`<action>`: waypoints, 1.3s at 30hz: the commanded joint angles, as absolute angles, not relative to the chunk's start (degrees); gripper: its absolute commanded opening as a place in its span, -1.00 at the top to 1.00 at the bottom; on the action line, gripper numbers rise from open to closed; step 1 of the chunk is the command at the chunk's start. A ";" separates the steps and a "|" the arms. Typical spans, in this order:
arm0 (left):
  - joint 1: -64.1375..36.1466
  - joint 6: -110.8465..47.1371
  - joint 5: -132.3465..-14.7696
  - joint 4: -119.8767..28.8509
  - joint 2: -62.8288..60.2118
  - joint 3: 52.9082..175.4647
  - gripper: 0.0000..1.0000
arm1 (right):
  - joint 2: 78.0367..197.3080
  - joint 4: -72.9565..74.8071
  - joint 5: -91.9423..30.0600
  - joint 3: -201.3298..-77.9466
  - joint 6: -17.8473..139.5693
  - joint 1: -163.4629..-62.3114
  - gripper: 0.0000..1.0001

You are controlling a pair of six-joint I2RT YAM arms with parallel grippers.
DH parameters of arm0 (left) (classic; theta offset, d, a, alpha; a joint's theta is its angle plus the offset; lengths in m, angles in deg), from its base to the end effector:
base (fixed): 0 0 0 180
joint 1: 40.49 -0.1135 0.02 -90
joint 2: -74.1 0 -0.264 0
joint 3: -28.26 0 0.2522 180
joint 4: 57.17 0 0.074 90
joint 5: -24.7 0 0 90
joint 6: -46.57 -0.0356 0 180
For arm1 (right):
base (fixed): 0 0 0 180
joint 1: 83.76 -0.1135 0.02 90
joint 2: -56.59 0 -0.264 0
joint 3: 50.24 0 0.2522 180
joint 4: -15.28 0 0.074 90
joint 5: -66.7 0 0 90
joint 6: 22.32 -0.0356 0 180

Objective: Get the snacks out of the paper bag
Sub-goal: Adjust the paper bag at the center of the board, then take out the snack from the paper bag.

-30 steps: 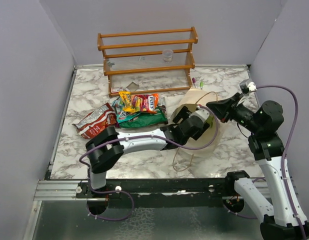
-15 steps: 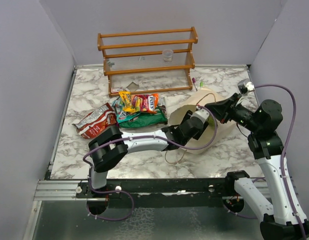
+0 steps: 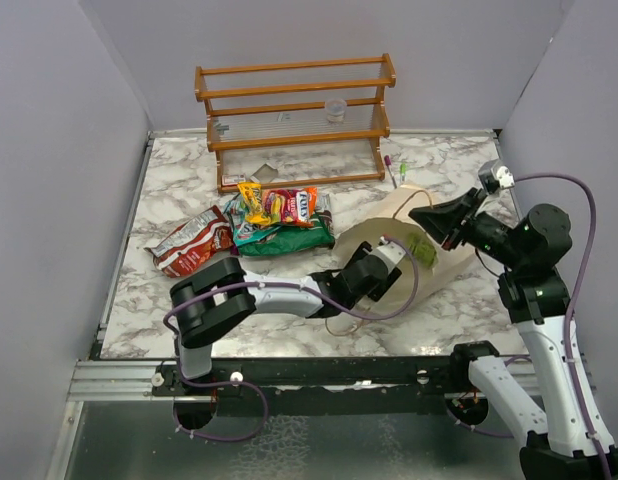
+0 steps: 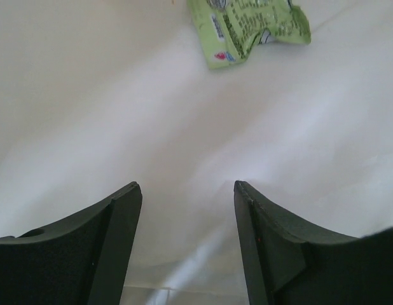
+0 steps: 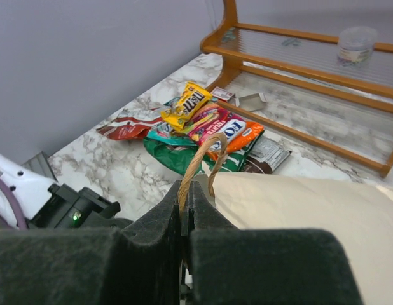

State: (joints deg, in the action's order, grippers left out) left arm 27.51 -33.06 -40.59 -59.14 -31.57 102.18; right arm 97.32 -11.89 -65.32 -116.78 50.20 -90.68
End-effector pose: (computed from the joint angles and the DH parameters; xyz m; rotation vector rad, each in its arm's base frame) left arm 0.1629 -0.3635 0.1822 0.7586 1.9184 -0.4024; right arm 0.1435 0.0414 0.3932 -0.4388 1.6062 0.9070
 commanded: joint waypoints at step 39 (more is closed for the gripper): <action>26.57 -33.97 -42.00 -68.22 -53.21 122.99 -0.94 | 99.83 -0.48 -101.95 -117.64 49.06 -91.14 0.96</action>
State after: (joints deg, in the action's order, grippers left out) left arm 27.05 -33.50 -42.16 -68.64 -48.47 118.46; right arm 100.05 1.01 -100.42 -115.40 49.46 -90.68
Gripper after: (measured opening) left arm 0.969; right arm 0.022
